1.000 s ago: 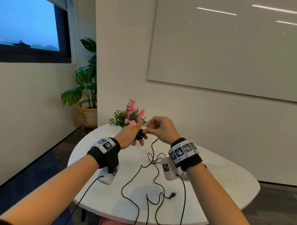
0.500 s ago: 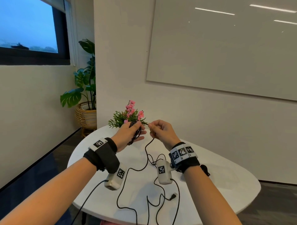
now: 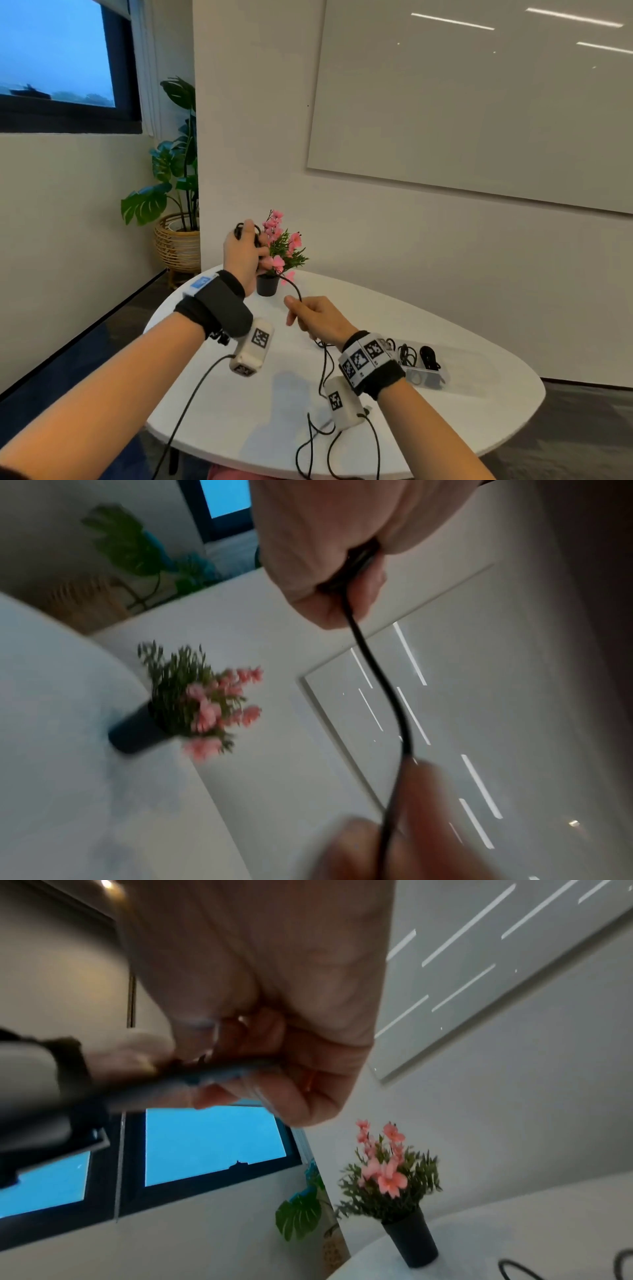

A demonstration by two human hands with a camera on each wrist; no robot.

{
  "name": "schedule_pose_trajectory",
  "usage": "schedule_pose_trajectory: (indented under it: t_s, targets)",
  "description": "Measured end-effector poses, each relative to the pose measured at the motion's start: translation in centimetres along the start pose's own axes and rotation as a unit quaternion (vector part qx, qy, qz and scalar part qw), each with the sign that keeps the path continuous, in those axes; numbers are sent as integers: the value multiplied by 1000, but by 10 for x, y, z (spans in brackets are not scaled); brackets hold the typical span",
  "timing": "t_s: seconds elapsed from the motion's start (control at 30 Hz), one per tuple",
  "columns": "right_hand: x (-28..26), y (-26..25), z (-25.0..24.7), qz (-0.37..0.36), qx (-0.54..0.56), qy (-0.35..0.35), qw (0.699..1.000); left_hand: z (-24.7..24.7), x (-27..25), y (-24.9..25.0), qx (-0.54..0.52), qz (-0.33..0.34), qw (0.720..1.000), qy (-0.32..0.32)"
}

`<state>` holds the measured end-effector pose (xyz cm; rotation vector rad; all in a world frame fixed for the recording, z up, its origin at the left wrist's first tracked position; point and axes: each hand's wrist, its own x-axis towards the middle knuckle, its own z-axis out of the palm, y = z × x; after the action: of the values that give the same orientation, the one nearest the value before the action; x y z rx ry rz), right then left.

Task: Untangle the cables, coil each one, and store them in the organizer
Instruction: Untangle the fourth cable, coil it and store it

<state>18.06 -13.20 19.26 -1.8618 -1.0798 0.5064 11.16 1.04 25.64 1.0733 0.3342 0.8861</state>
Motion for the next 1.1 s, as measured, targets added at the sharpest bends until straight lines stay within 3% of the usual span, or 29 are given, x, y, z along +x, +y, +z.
schedule_pose_trajectory:
  t_s: [0.07,0.1,0.13,0.2,0.23,0.27,0.3,0.4,0.47,0.57,0.63,0.73,0.87,1.1]
  targets:
    - [-4,-9,-11,-19,-23,-5,1000,-9,12,6,120,65,990,31]
    - [-4,-16,-18,-38,-33,0,999,-14,16,7,211,104,972,28]
    - [-3,-24,-25,-61,-51,6,997,-18,17,6,320,143,936,10]
    - [0,-38,-35,-113,-96,12,989,-19,11,-1,519,187,833,-47]
    - [1,-44,-38,-136,-123,16,983,-16,5,-4,571,189,795,-78]
    - [2,-48,-41,-156,-150,26,976,-15,1,-7,589,177,781,-110]
    - [3,-52,-44,-173,-174,42,969,-14,-3,-9,583,158,784,-141]
    - [7,-52,-52,-190,-185,119,957,-15,-12,-16,487,74,831,-258]
    - [9,-45,-55,-172,-116,155,966,-14,-20,-17,455,53,828,-323]
    - [13,-34,-54,-119,-7,184,976,-11,-22,-14,438,66,823,-356]
    - [13,-31,-53,-77,53,198,976,-9,-22,-9,369,25,857,-359]
    - [13,-30,-49,-53,98,202,973,-3,-24,-9,248,-6,916,-316]
    - [13,-33,-45,-67,114,230,964,-1,-17,-15,93,-30,979,-178]
    - [3,-25,-16,-75,110,118,984,4,-10,-14,-56,-66,993,-76]
